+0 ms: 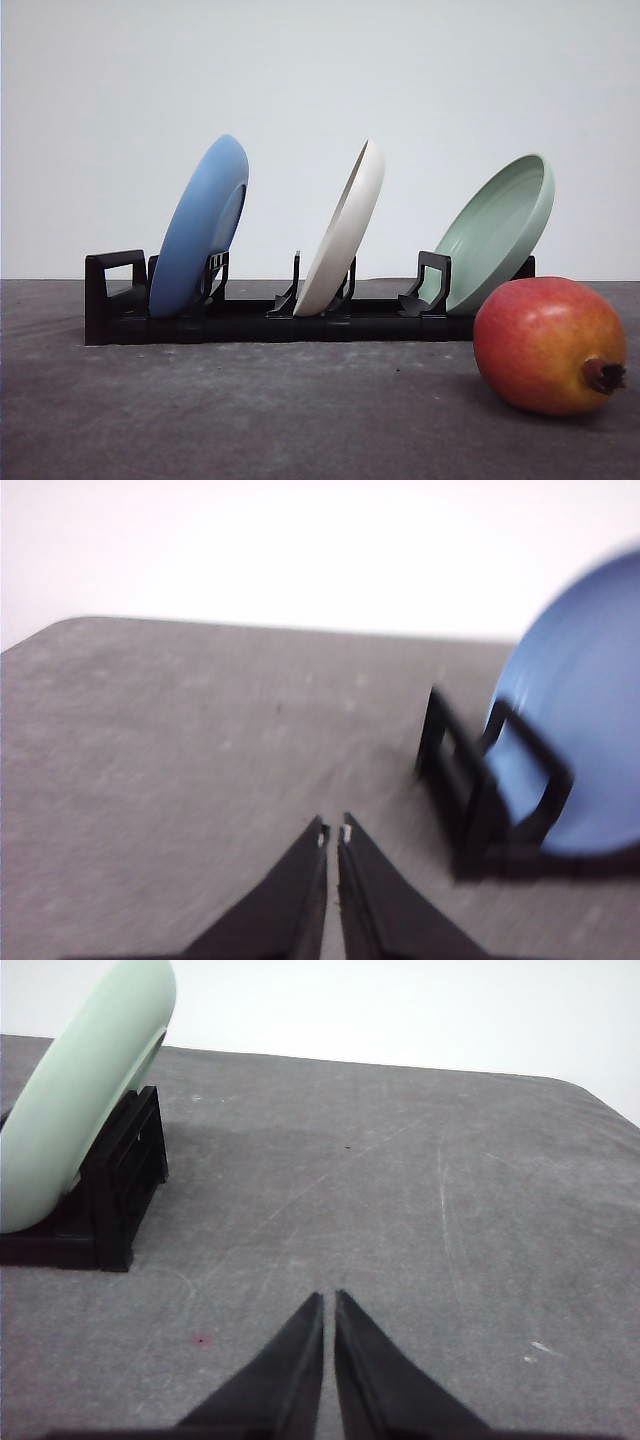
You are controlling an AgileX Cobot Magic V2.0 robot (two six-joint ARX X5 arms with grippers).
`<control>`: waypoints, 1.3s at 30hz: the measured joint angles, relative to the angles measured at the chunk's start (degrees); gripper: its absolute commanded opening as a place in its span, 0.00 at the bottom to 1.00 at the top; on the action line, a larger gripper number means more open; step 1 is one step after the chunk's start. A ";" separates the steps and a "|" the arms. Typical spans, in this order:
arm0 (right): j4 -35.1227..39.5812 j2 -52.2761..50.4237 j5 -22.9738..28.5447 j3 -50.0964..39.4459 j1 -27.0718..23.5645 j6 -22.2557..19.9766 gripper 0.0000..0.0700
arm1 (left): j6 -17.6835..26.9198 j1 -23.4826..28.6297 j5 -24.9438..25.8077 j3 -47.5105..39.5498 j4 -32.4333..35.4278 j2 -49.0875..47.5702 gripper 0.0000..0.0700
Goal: Place pomegranate in white plate
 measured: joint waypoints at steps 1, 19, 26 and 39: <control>0.00 0.00 -0.04 0.00 0.00 0.02 0.02 | -2.07 0.00 0.14 0.00 0.65 0.00 0.00; -5.28 8.47 -11.10 16.40 0.02 24.32 0.01 | -12.96 -2.00 5.94 16.97 -6.64 11.32 0.00; -13.13 20.18 -21.91 33.72 0.02 22.65 0.01 | -11.18 -3.19 21.47 32.96 -18.34 25.78 0.00; -26.45 37.64 -48.04 55.02 0.02 6.77 0.01 | 0.35 -7.56 54.55 54.03 -25.56 44.02 0.00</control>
